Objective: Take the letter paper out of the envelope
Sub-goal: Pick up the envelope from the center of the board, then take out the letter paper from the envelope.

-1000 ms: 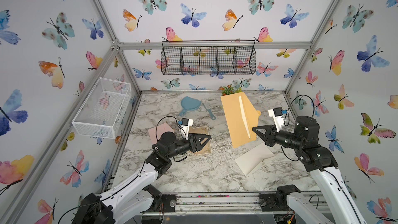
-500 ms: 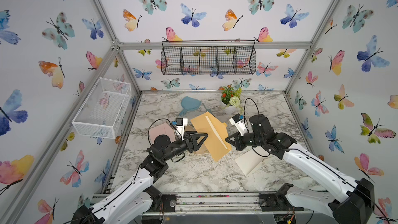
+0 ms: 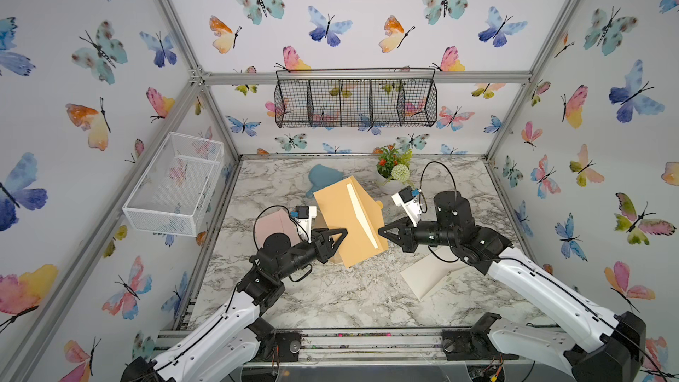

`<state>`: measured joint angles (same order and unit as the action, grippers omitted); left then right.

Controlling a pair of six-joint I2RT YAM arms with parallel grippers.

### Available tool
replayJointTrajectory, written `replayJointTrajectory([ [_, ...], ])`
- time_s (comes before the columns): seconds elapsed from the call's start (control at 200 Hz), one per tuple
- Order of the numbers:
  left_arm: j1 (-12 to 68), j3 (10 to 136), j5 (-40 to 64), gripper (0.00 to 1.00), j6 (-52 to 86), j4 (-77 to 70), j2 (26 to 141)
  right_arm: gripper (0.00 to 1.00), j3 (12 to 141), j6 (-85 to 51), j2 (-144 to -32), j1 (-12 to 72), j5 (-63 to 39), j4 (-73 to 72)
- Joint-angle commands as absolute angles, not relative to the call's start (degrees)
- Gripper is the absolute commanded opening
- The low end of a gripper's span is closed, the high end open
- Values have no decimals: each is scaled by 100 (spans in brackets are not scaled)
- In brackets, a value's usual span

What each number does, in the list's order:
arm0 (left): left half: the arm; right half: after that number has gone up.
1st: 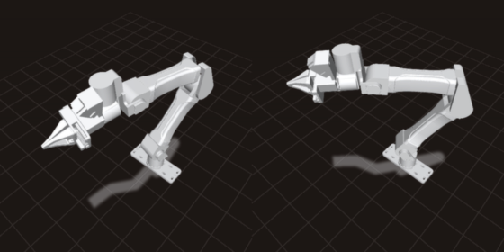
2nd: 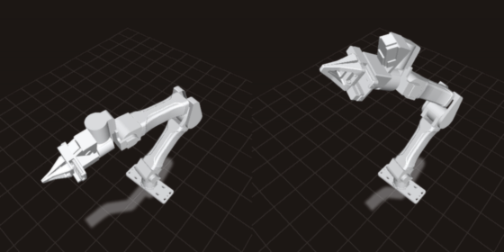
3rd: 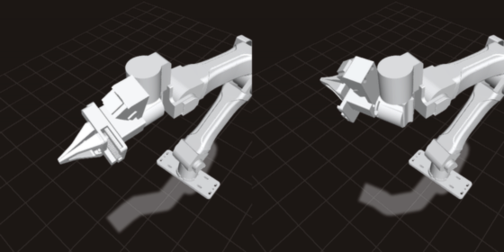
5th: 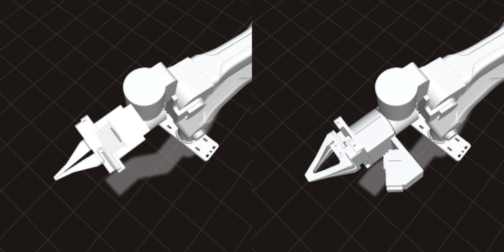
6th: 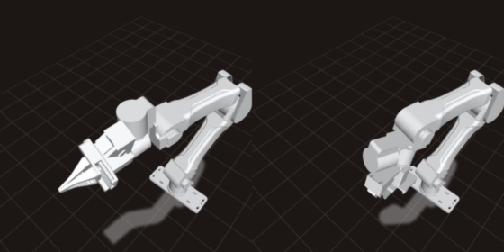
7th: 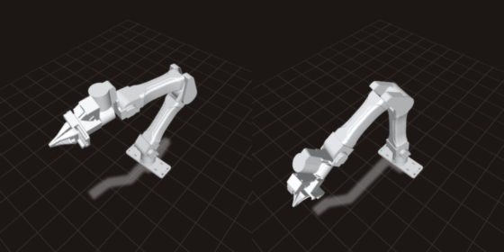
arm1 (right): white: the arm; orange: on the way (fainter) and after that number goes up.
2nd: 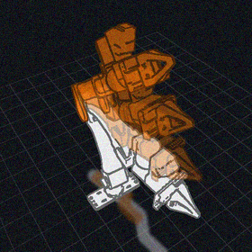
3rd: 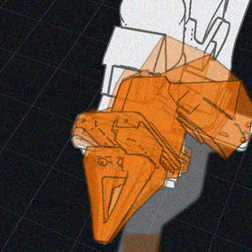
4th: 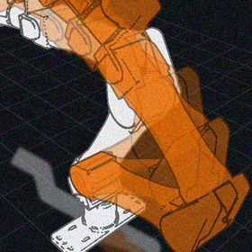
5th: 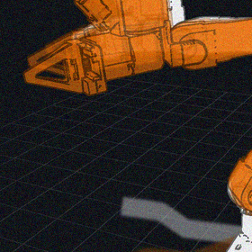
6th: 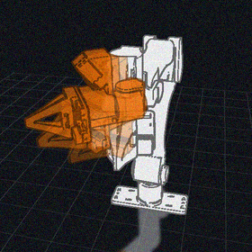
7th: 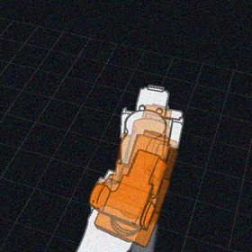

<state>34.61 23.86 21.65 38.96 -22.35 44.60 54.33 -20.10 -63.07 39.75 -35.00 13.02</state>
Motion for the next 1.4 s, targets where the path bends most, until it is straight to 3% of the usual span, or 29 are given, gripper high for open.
replayJointTrajectory([
  [0.0, 3472, 2430, 2087, 22, 3812, -2200, 4273, 2, 5349, -2093, -6189, 4008, -4144, 980],
  [0.055, 3472, 2446, 2136, 10, 3805, -2187, 4196, 2, 5307, -2051, -6169, 4008, -4078, 1038],
  [0.125, 3472, 2452, 2211, 3, 3823, -2186, 4079, 1, 5243, -1972, -6184, 4003, -3988, 1109],
  [0.34, 3472, 2428, 2412, 0, 3880, -2076, 3717, 2, 5537, -1523, -7012, 3940, -3251, 2015],
  [0.38, 3472, 2417, 2399, 0, 3883, -2021, 3660, 11, 5557, -1504, -7109, 3938, -3280, 1965],
  [0.441, 3472, 2402, 2376, 0, 3867, -1918, 3581, 38, 5595, -1499, -7176, 3929, -3293, 1862],
  [0.571, 3472, 2486, 2095, 0, 3761, -1431, 3439, 59, 5695, -1336, -7185, 3894, -3124, 1881],
  [0.666, 3472, 2726, 1637, 0, 3474, -634, 3451, 58, 5846, -1190, -7069, 3885, -2721, 2285],
  [0.766, 3472, 2888, 1135, 0, 3302, -46, 3477, 36, 5828, -1282, -6609, 3885, -2544, 2359],
  [0.836, 3472, 2893, 992, 0, 3287, 23, 3516, 28, 5828, -1503, -6356, 3893, -2805, 2232],
  [0.936, 3472, 2837, 1079, 0, 3362, -232, 3684, 36, 5673, -2055, -6385, 4189, -3535, 1446],
  [1.066, 3476, 2788, 1519, 0, 3591, -709, 4052, 39, 6045, -1963, -6956, 5131, -2957, 1518],
  [1.231, 3516, 2807, 1578, 0, 3700, -799, 4143, 37, 6015, -2163, -7357, 5230, -3218, 825],
  [1.397, 3541, 2790, 1957, 0, 3700, -992, 4062, 37, 6161, -2044, -7586, 5230, -2699, 795],
])
